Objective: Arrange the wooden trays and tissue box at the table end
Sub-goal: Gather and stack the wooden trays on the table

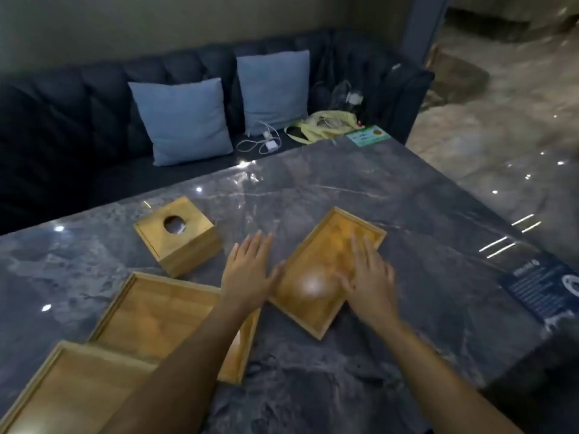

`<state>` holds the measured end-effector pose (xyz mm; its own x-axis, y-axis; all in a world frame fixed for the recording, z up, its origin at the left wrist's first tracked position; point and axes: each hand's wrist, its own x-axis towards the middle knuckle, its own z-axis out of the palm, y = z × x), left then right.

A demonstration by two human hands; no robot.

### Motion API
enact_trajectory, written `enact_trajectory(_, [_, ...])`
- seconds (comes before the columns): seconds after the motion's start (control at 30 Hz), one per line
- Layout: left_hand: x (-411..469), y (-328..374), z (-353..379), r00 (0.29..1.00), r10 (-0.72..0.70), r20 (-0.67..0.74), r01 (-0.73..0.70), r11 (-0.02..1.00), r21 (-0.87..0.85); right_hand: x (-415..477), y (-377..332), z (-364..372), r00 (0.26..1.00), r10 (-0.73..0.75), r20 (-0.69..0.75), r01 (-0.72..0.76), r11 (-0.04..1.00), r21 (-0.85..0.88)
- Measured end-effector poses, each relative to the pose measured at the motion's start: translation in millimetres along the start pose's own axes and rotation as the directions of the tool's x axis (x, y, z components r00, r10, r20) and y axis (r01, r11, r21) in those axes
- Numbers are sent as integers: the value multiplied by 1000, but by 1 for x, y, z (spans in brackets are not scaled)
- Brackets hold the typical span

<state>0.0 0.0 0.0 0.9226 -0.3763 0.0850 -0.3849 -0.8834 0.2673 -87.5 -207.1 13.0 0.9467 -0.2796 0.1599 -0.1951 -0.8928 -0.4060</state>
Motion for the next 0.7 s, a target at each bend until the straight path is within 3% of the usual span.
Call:
enact_trajectory(0.1, [-3,0,22,983,-47,178,49,999,-7,-18,5,19,978,167,127,-175,983,57])
enact_trajectory(0.2, [-7,8,35,929,-140,341,174,982,-70,-32,1,31,890,352,290,-412,893,180])
enact_trajectory(0.33, [-10,20,37,881,-215,421,302,941,-151,-39,-13,43,857,385,342,-472,853,222])
enact_trajectory(0.4, [-8,28,31,868,-253,426,392,878,-276,-38,-25,47,839,421,346,-522,803,288])
enact_trajectory(0.5, [-1,40,22,837,-292,463,495,764,-414,-29,-39,49,789,498,361,-613,592,523])
enact_trajectory(0.6, [6,47,15,799,-363,480,583,665,-467,-22,-40,43,752,586,301,-573,356,738])
enact_trajectory(0.7, [3,45,10,767,-386,512,635,574,-517,-17,-30,33,684,642,346,-594,216,775])
